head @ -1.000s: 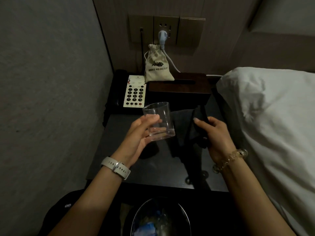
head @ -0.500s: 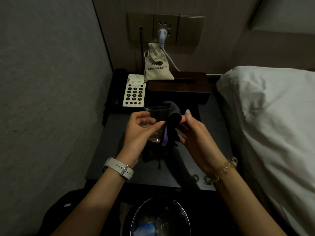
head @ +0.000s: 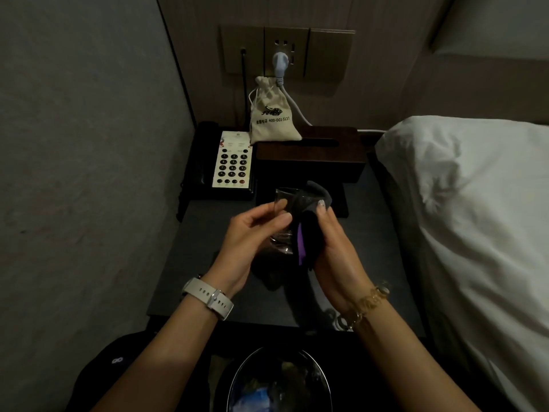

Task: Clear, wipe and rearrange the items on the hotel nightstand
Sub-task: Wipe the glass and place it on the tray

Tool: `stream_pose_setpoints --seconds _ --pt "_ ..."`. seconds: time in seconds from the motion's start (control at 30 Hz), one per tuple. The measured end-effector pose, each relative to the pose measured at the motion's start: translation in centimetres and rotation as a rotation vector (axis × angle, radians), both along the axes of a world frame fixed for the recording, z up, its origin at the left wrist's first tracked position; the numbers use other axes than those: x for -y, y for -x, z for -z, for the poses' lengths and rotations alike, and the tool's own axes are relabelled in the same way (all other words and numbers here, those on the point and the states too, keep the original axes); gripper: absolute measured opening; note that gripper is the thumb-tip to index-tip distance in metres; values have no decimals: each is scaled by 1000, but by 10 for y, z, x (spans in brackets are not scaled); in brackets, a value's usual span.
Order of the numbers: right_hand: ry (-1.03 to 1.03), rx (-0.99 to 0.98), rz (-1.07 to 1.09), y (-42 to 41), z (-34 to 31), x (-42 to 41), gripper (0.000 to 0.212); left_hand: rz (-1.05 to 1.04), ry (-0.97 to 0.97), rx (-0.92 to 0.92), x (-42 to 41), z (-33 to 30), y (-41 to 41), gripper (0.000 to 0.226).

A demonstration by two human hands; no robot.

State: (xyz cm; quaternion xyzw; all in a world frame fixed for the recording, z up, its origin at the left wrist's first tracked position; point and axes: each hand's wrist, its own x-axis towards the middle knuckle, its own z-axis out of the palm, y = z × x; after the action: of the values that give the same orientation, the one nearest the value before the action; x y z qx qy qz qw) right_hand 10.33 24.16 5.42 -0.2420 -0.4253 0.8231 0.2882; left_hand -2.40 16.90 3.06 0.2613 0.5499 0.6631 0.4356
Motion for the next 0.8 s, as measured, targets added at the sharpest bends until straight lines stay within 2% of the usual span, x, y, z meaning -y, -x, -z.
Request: stream_pose_setpoints --seconds 0.13,0.27,0.47,0.8 --pt "9 -3 13 0 -3 -3 45 -36 6 -63 1 2 0 53" --pt "61 49 1 0 -3 -2 53 11 6 -122 4 0 1 39" --pt "133 28 12 1 2 -1 53 -39 42 -309 2 0 -3 55" --pt "229 -57 -34 -1 0 -4 61 -16 -27 -128 5 -3 2 52"
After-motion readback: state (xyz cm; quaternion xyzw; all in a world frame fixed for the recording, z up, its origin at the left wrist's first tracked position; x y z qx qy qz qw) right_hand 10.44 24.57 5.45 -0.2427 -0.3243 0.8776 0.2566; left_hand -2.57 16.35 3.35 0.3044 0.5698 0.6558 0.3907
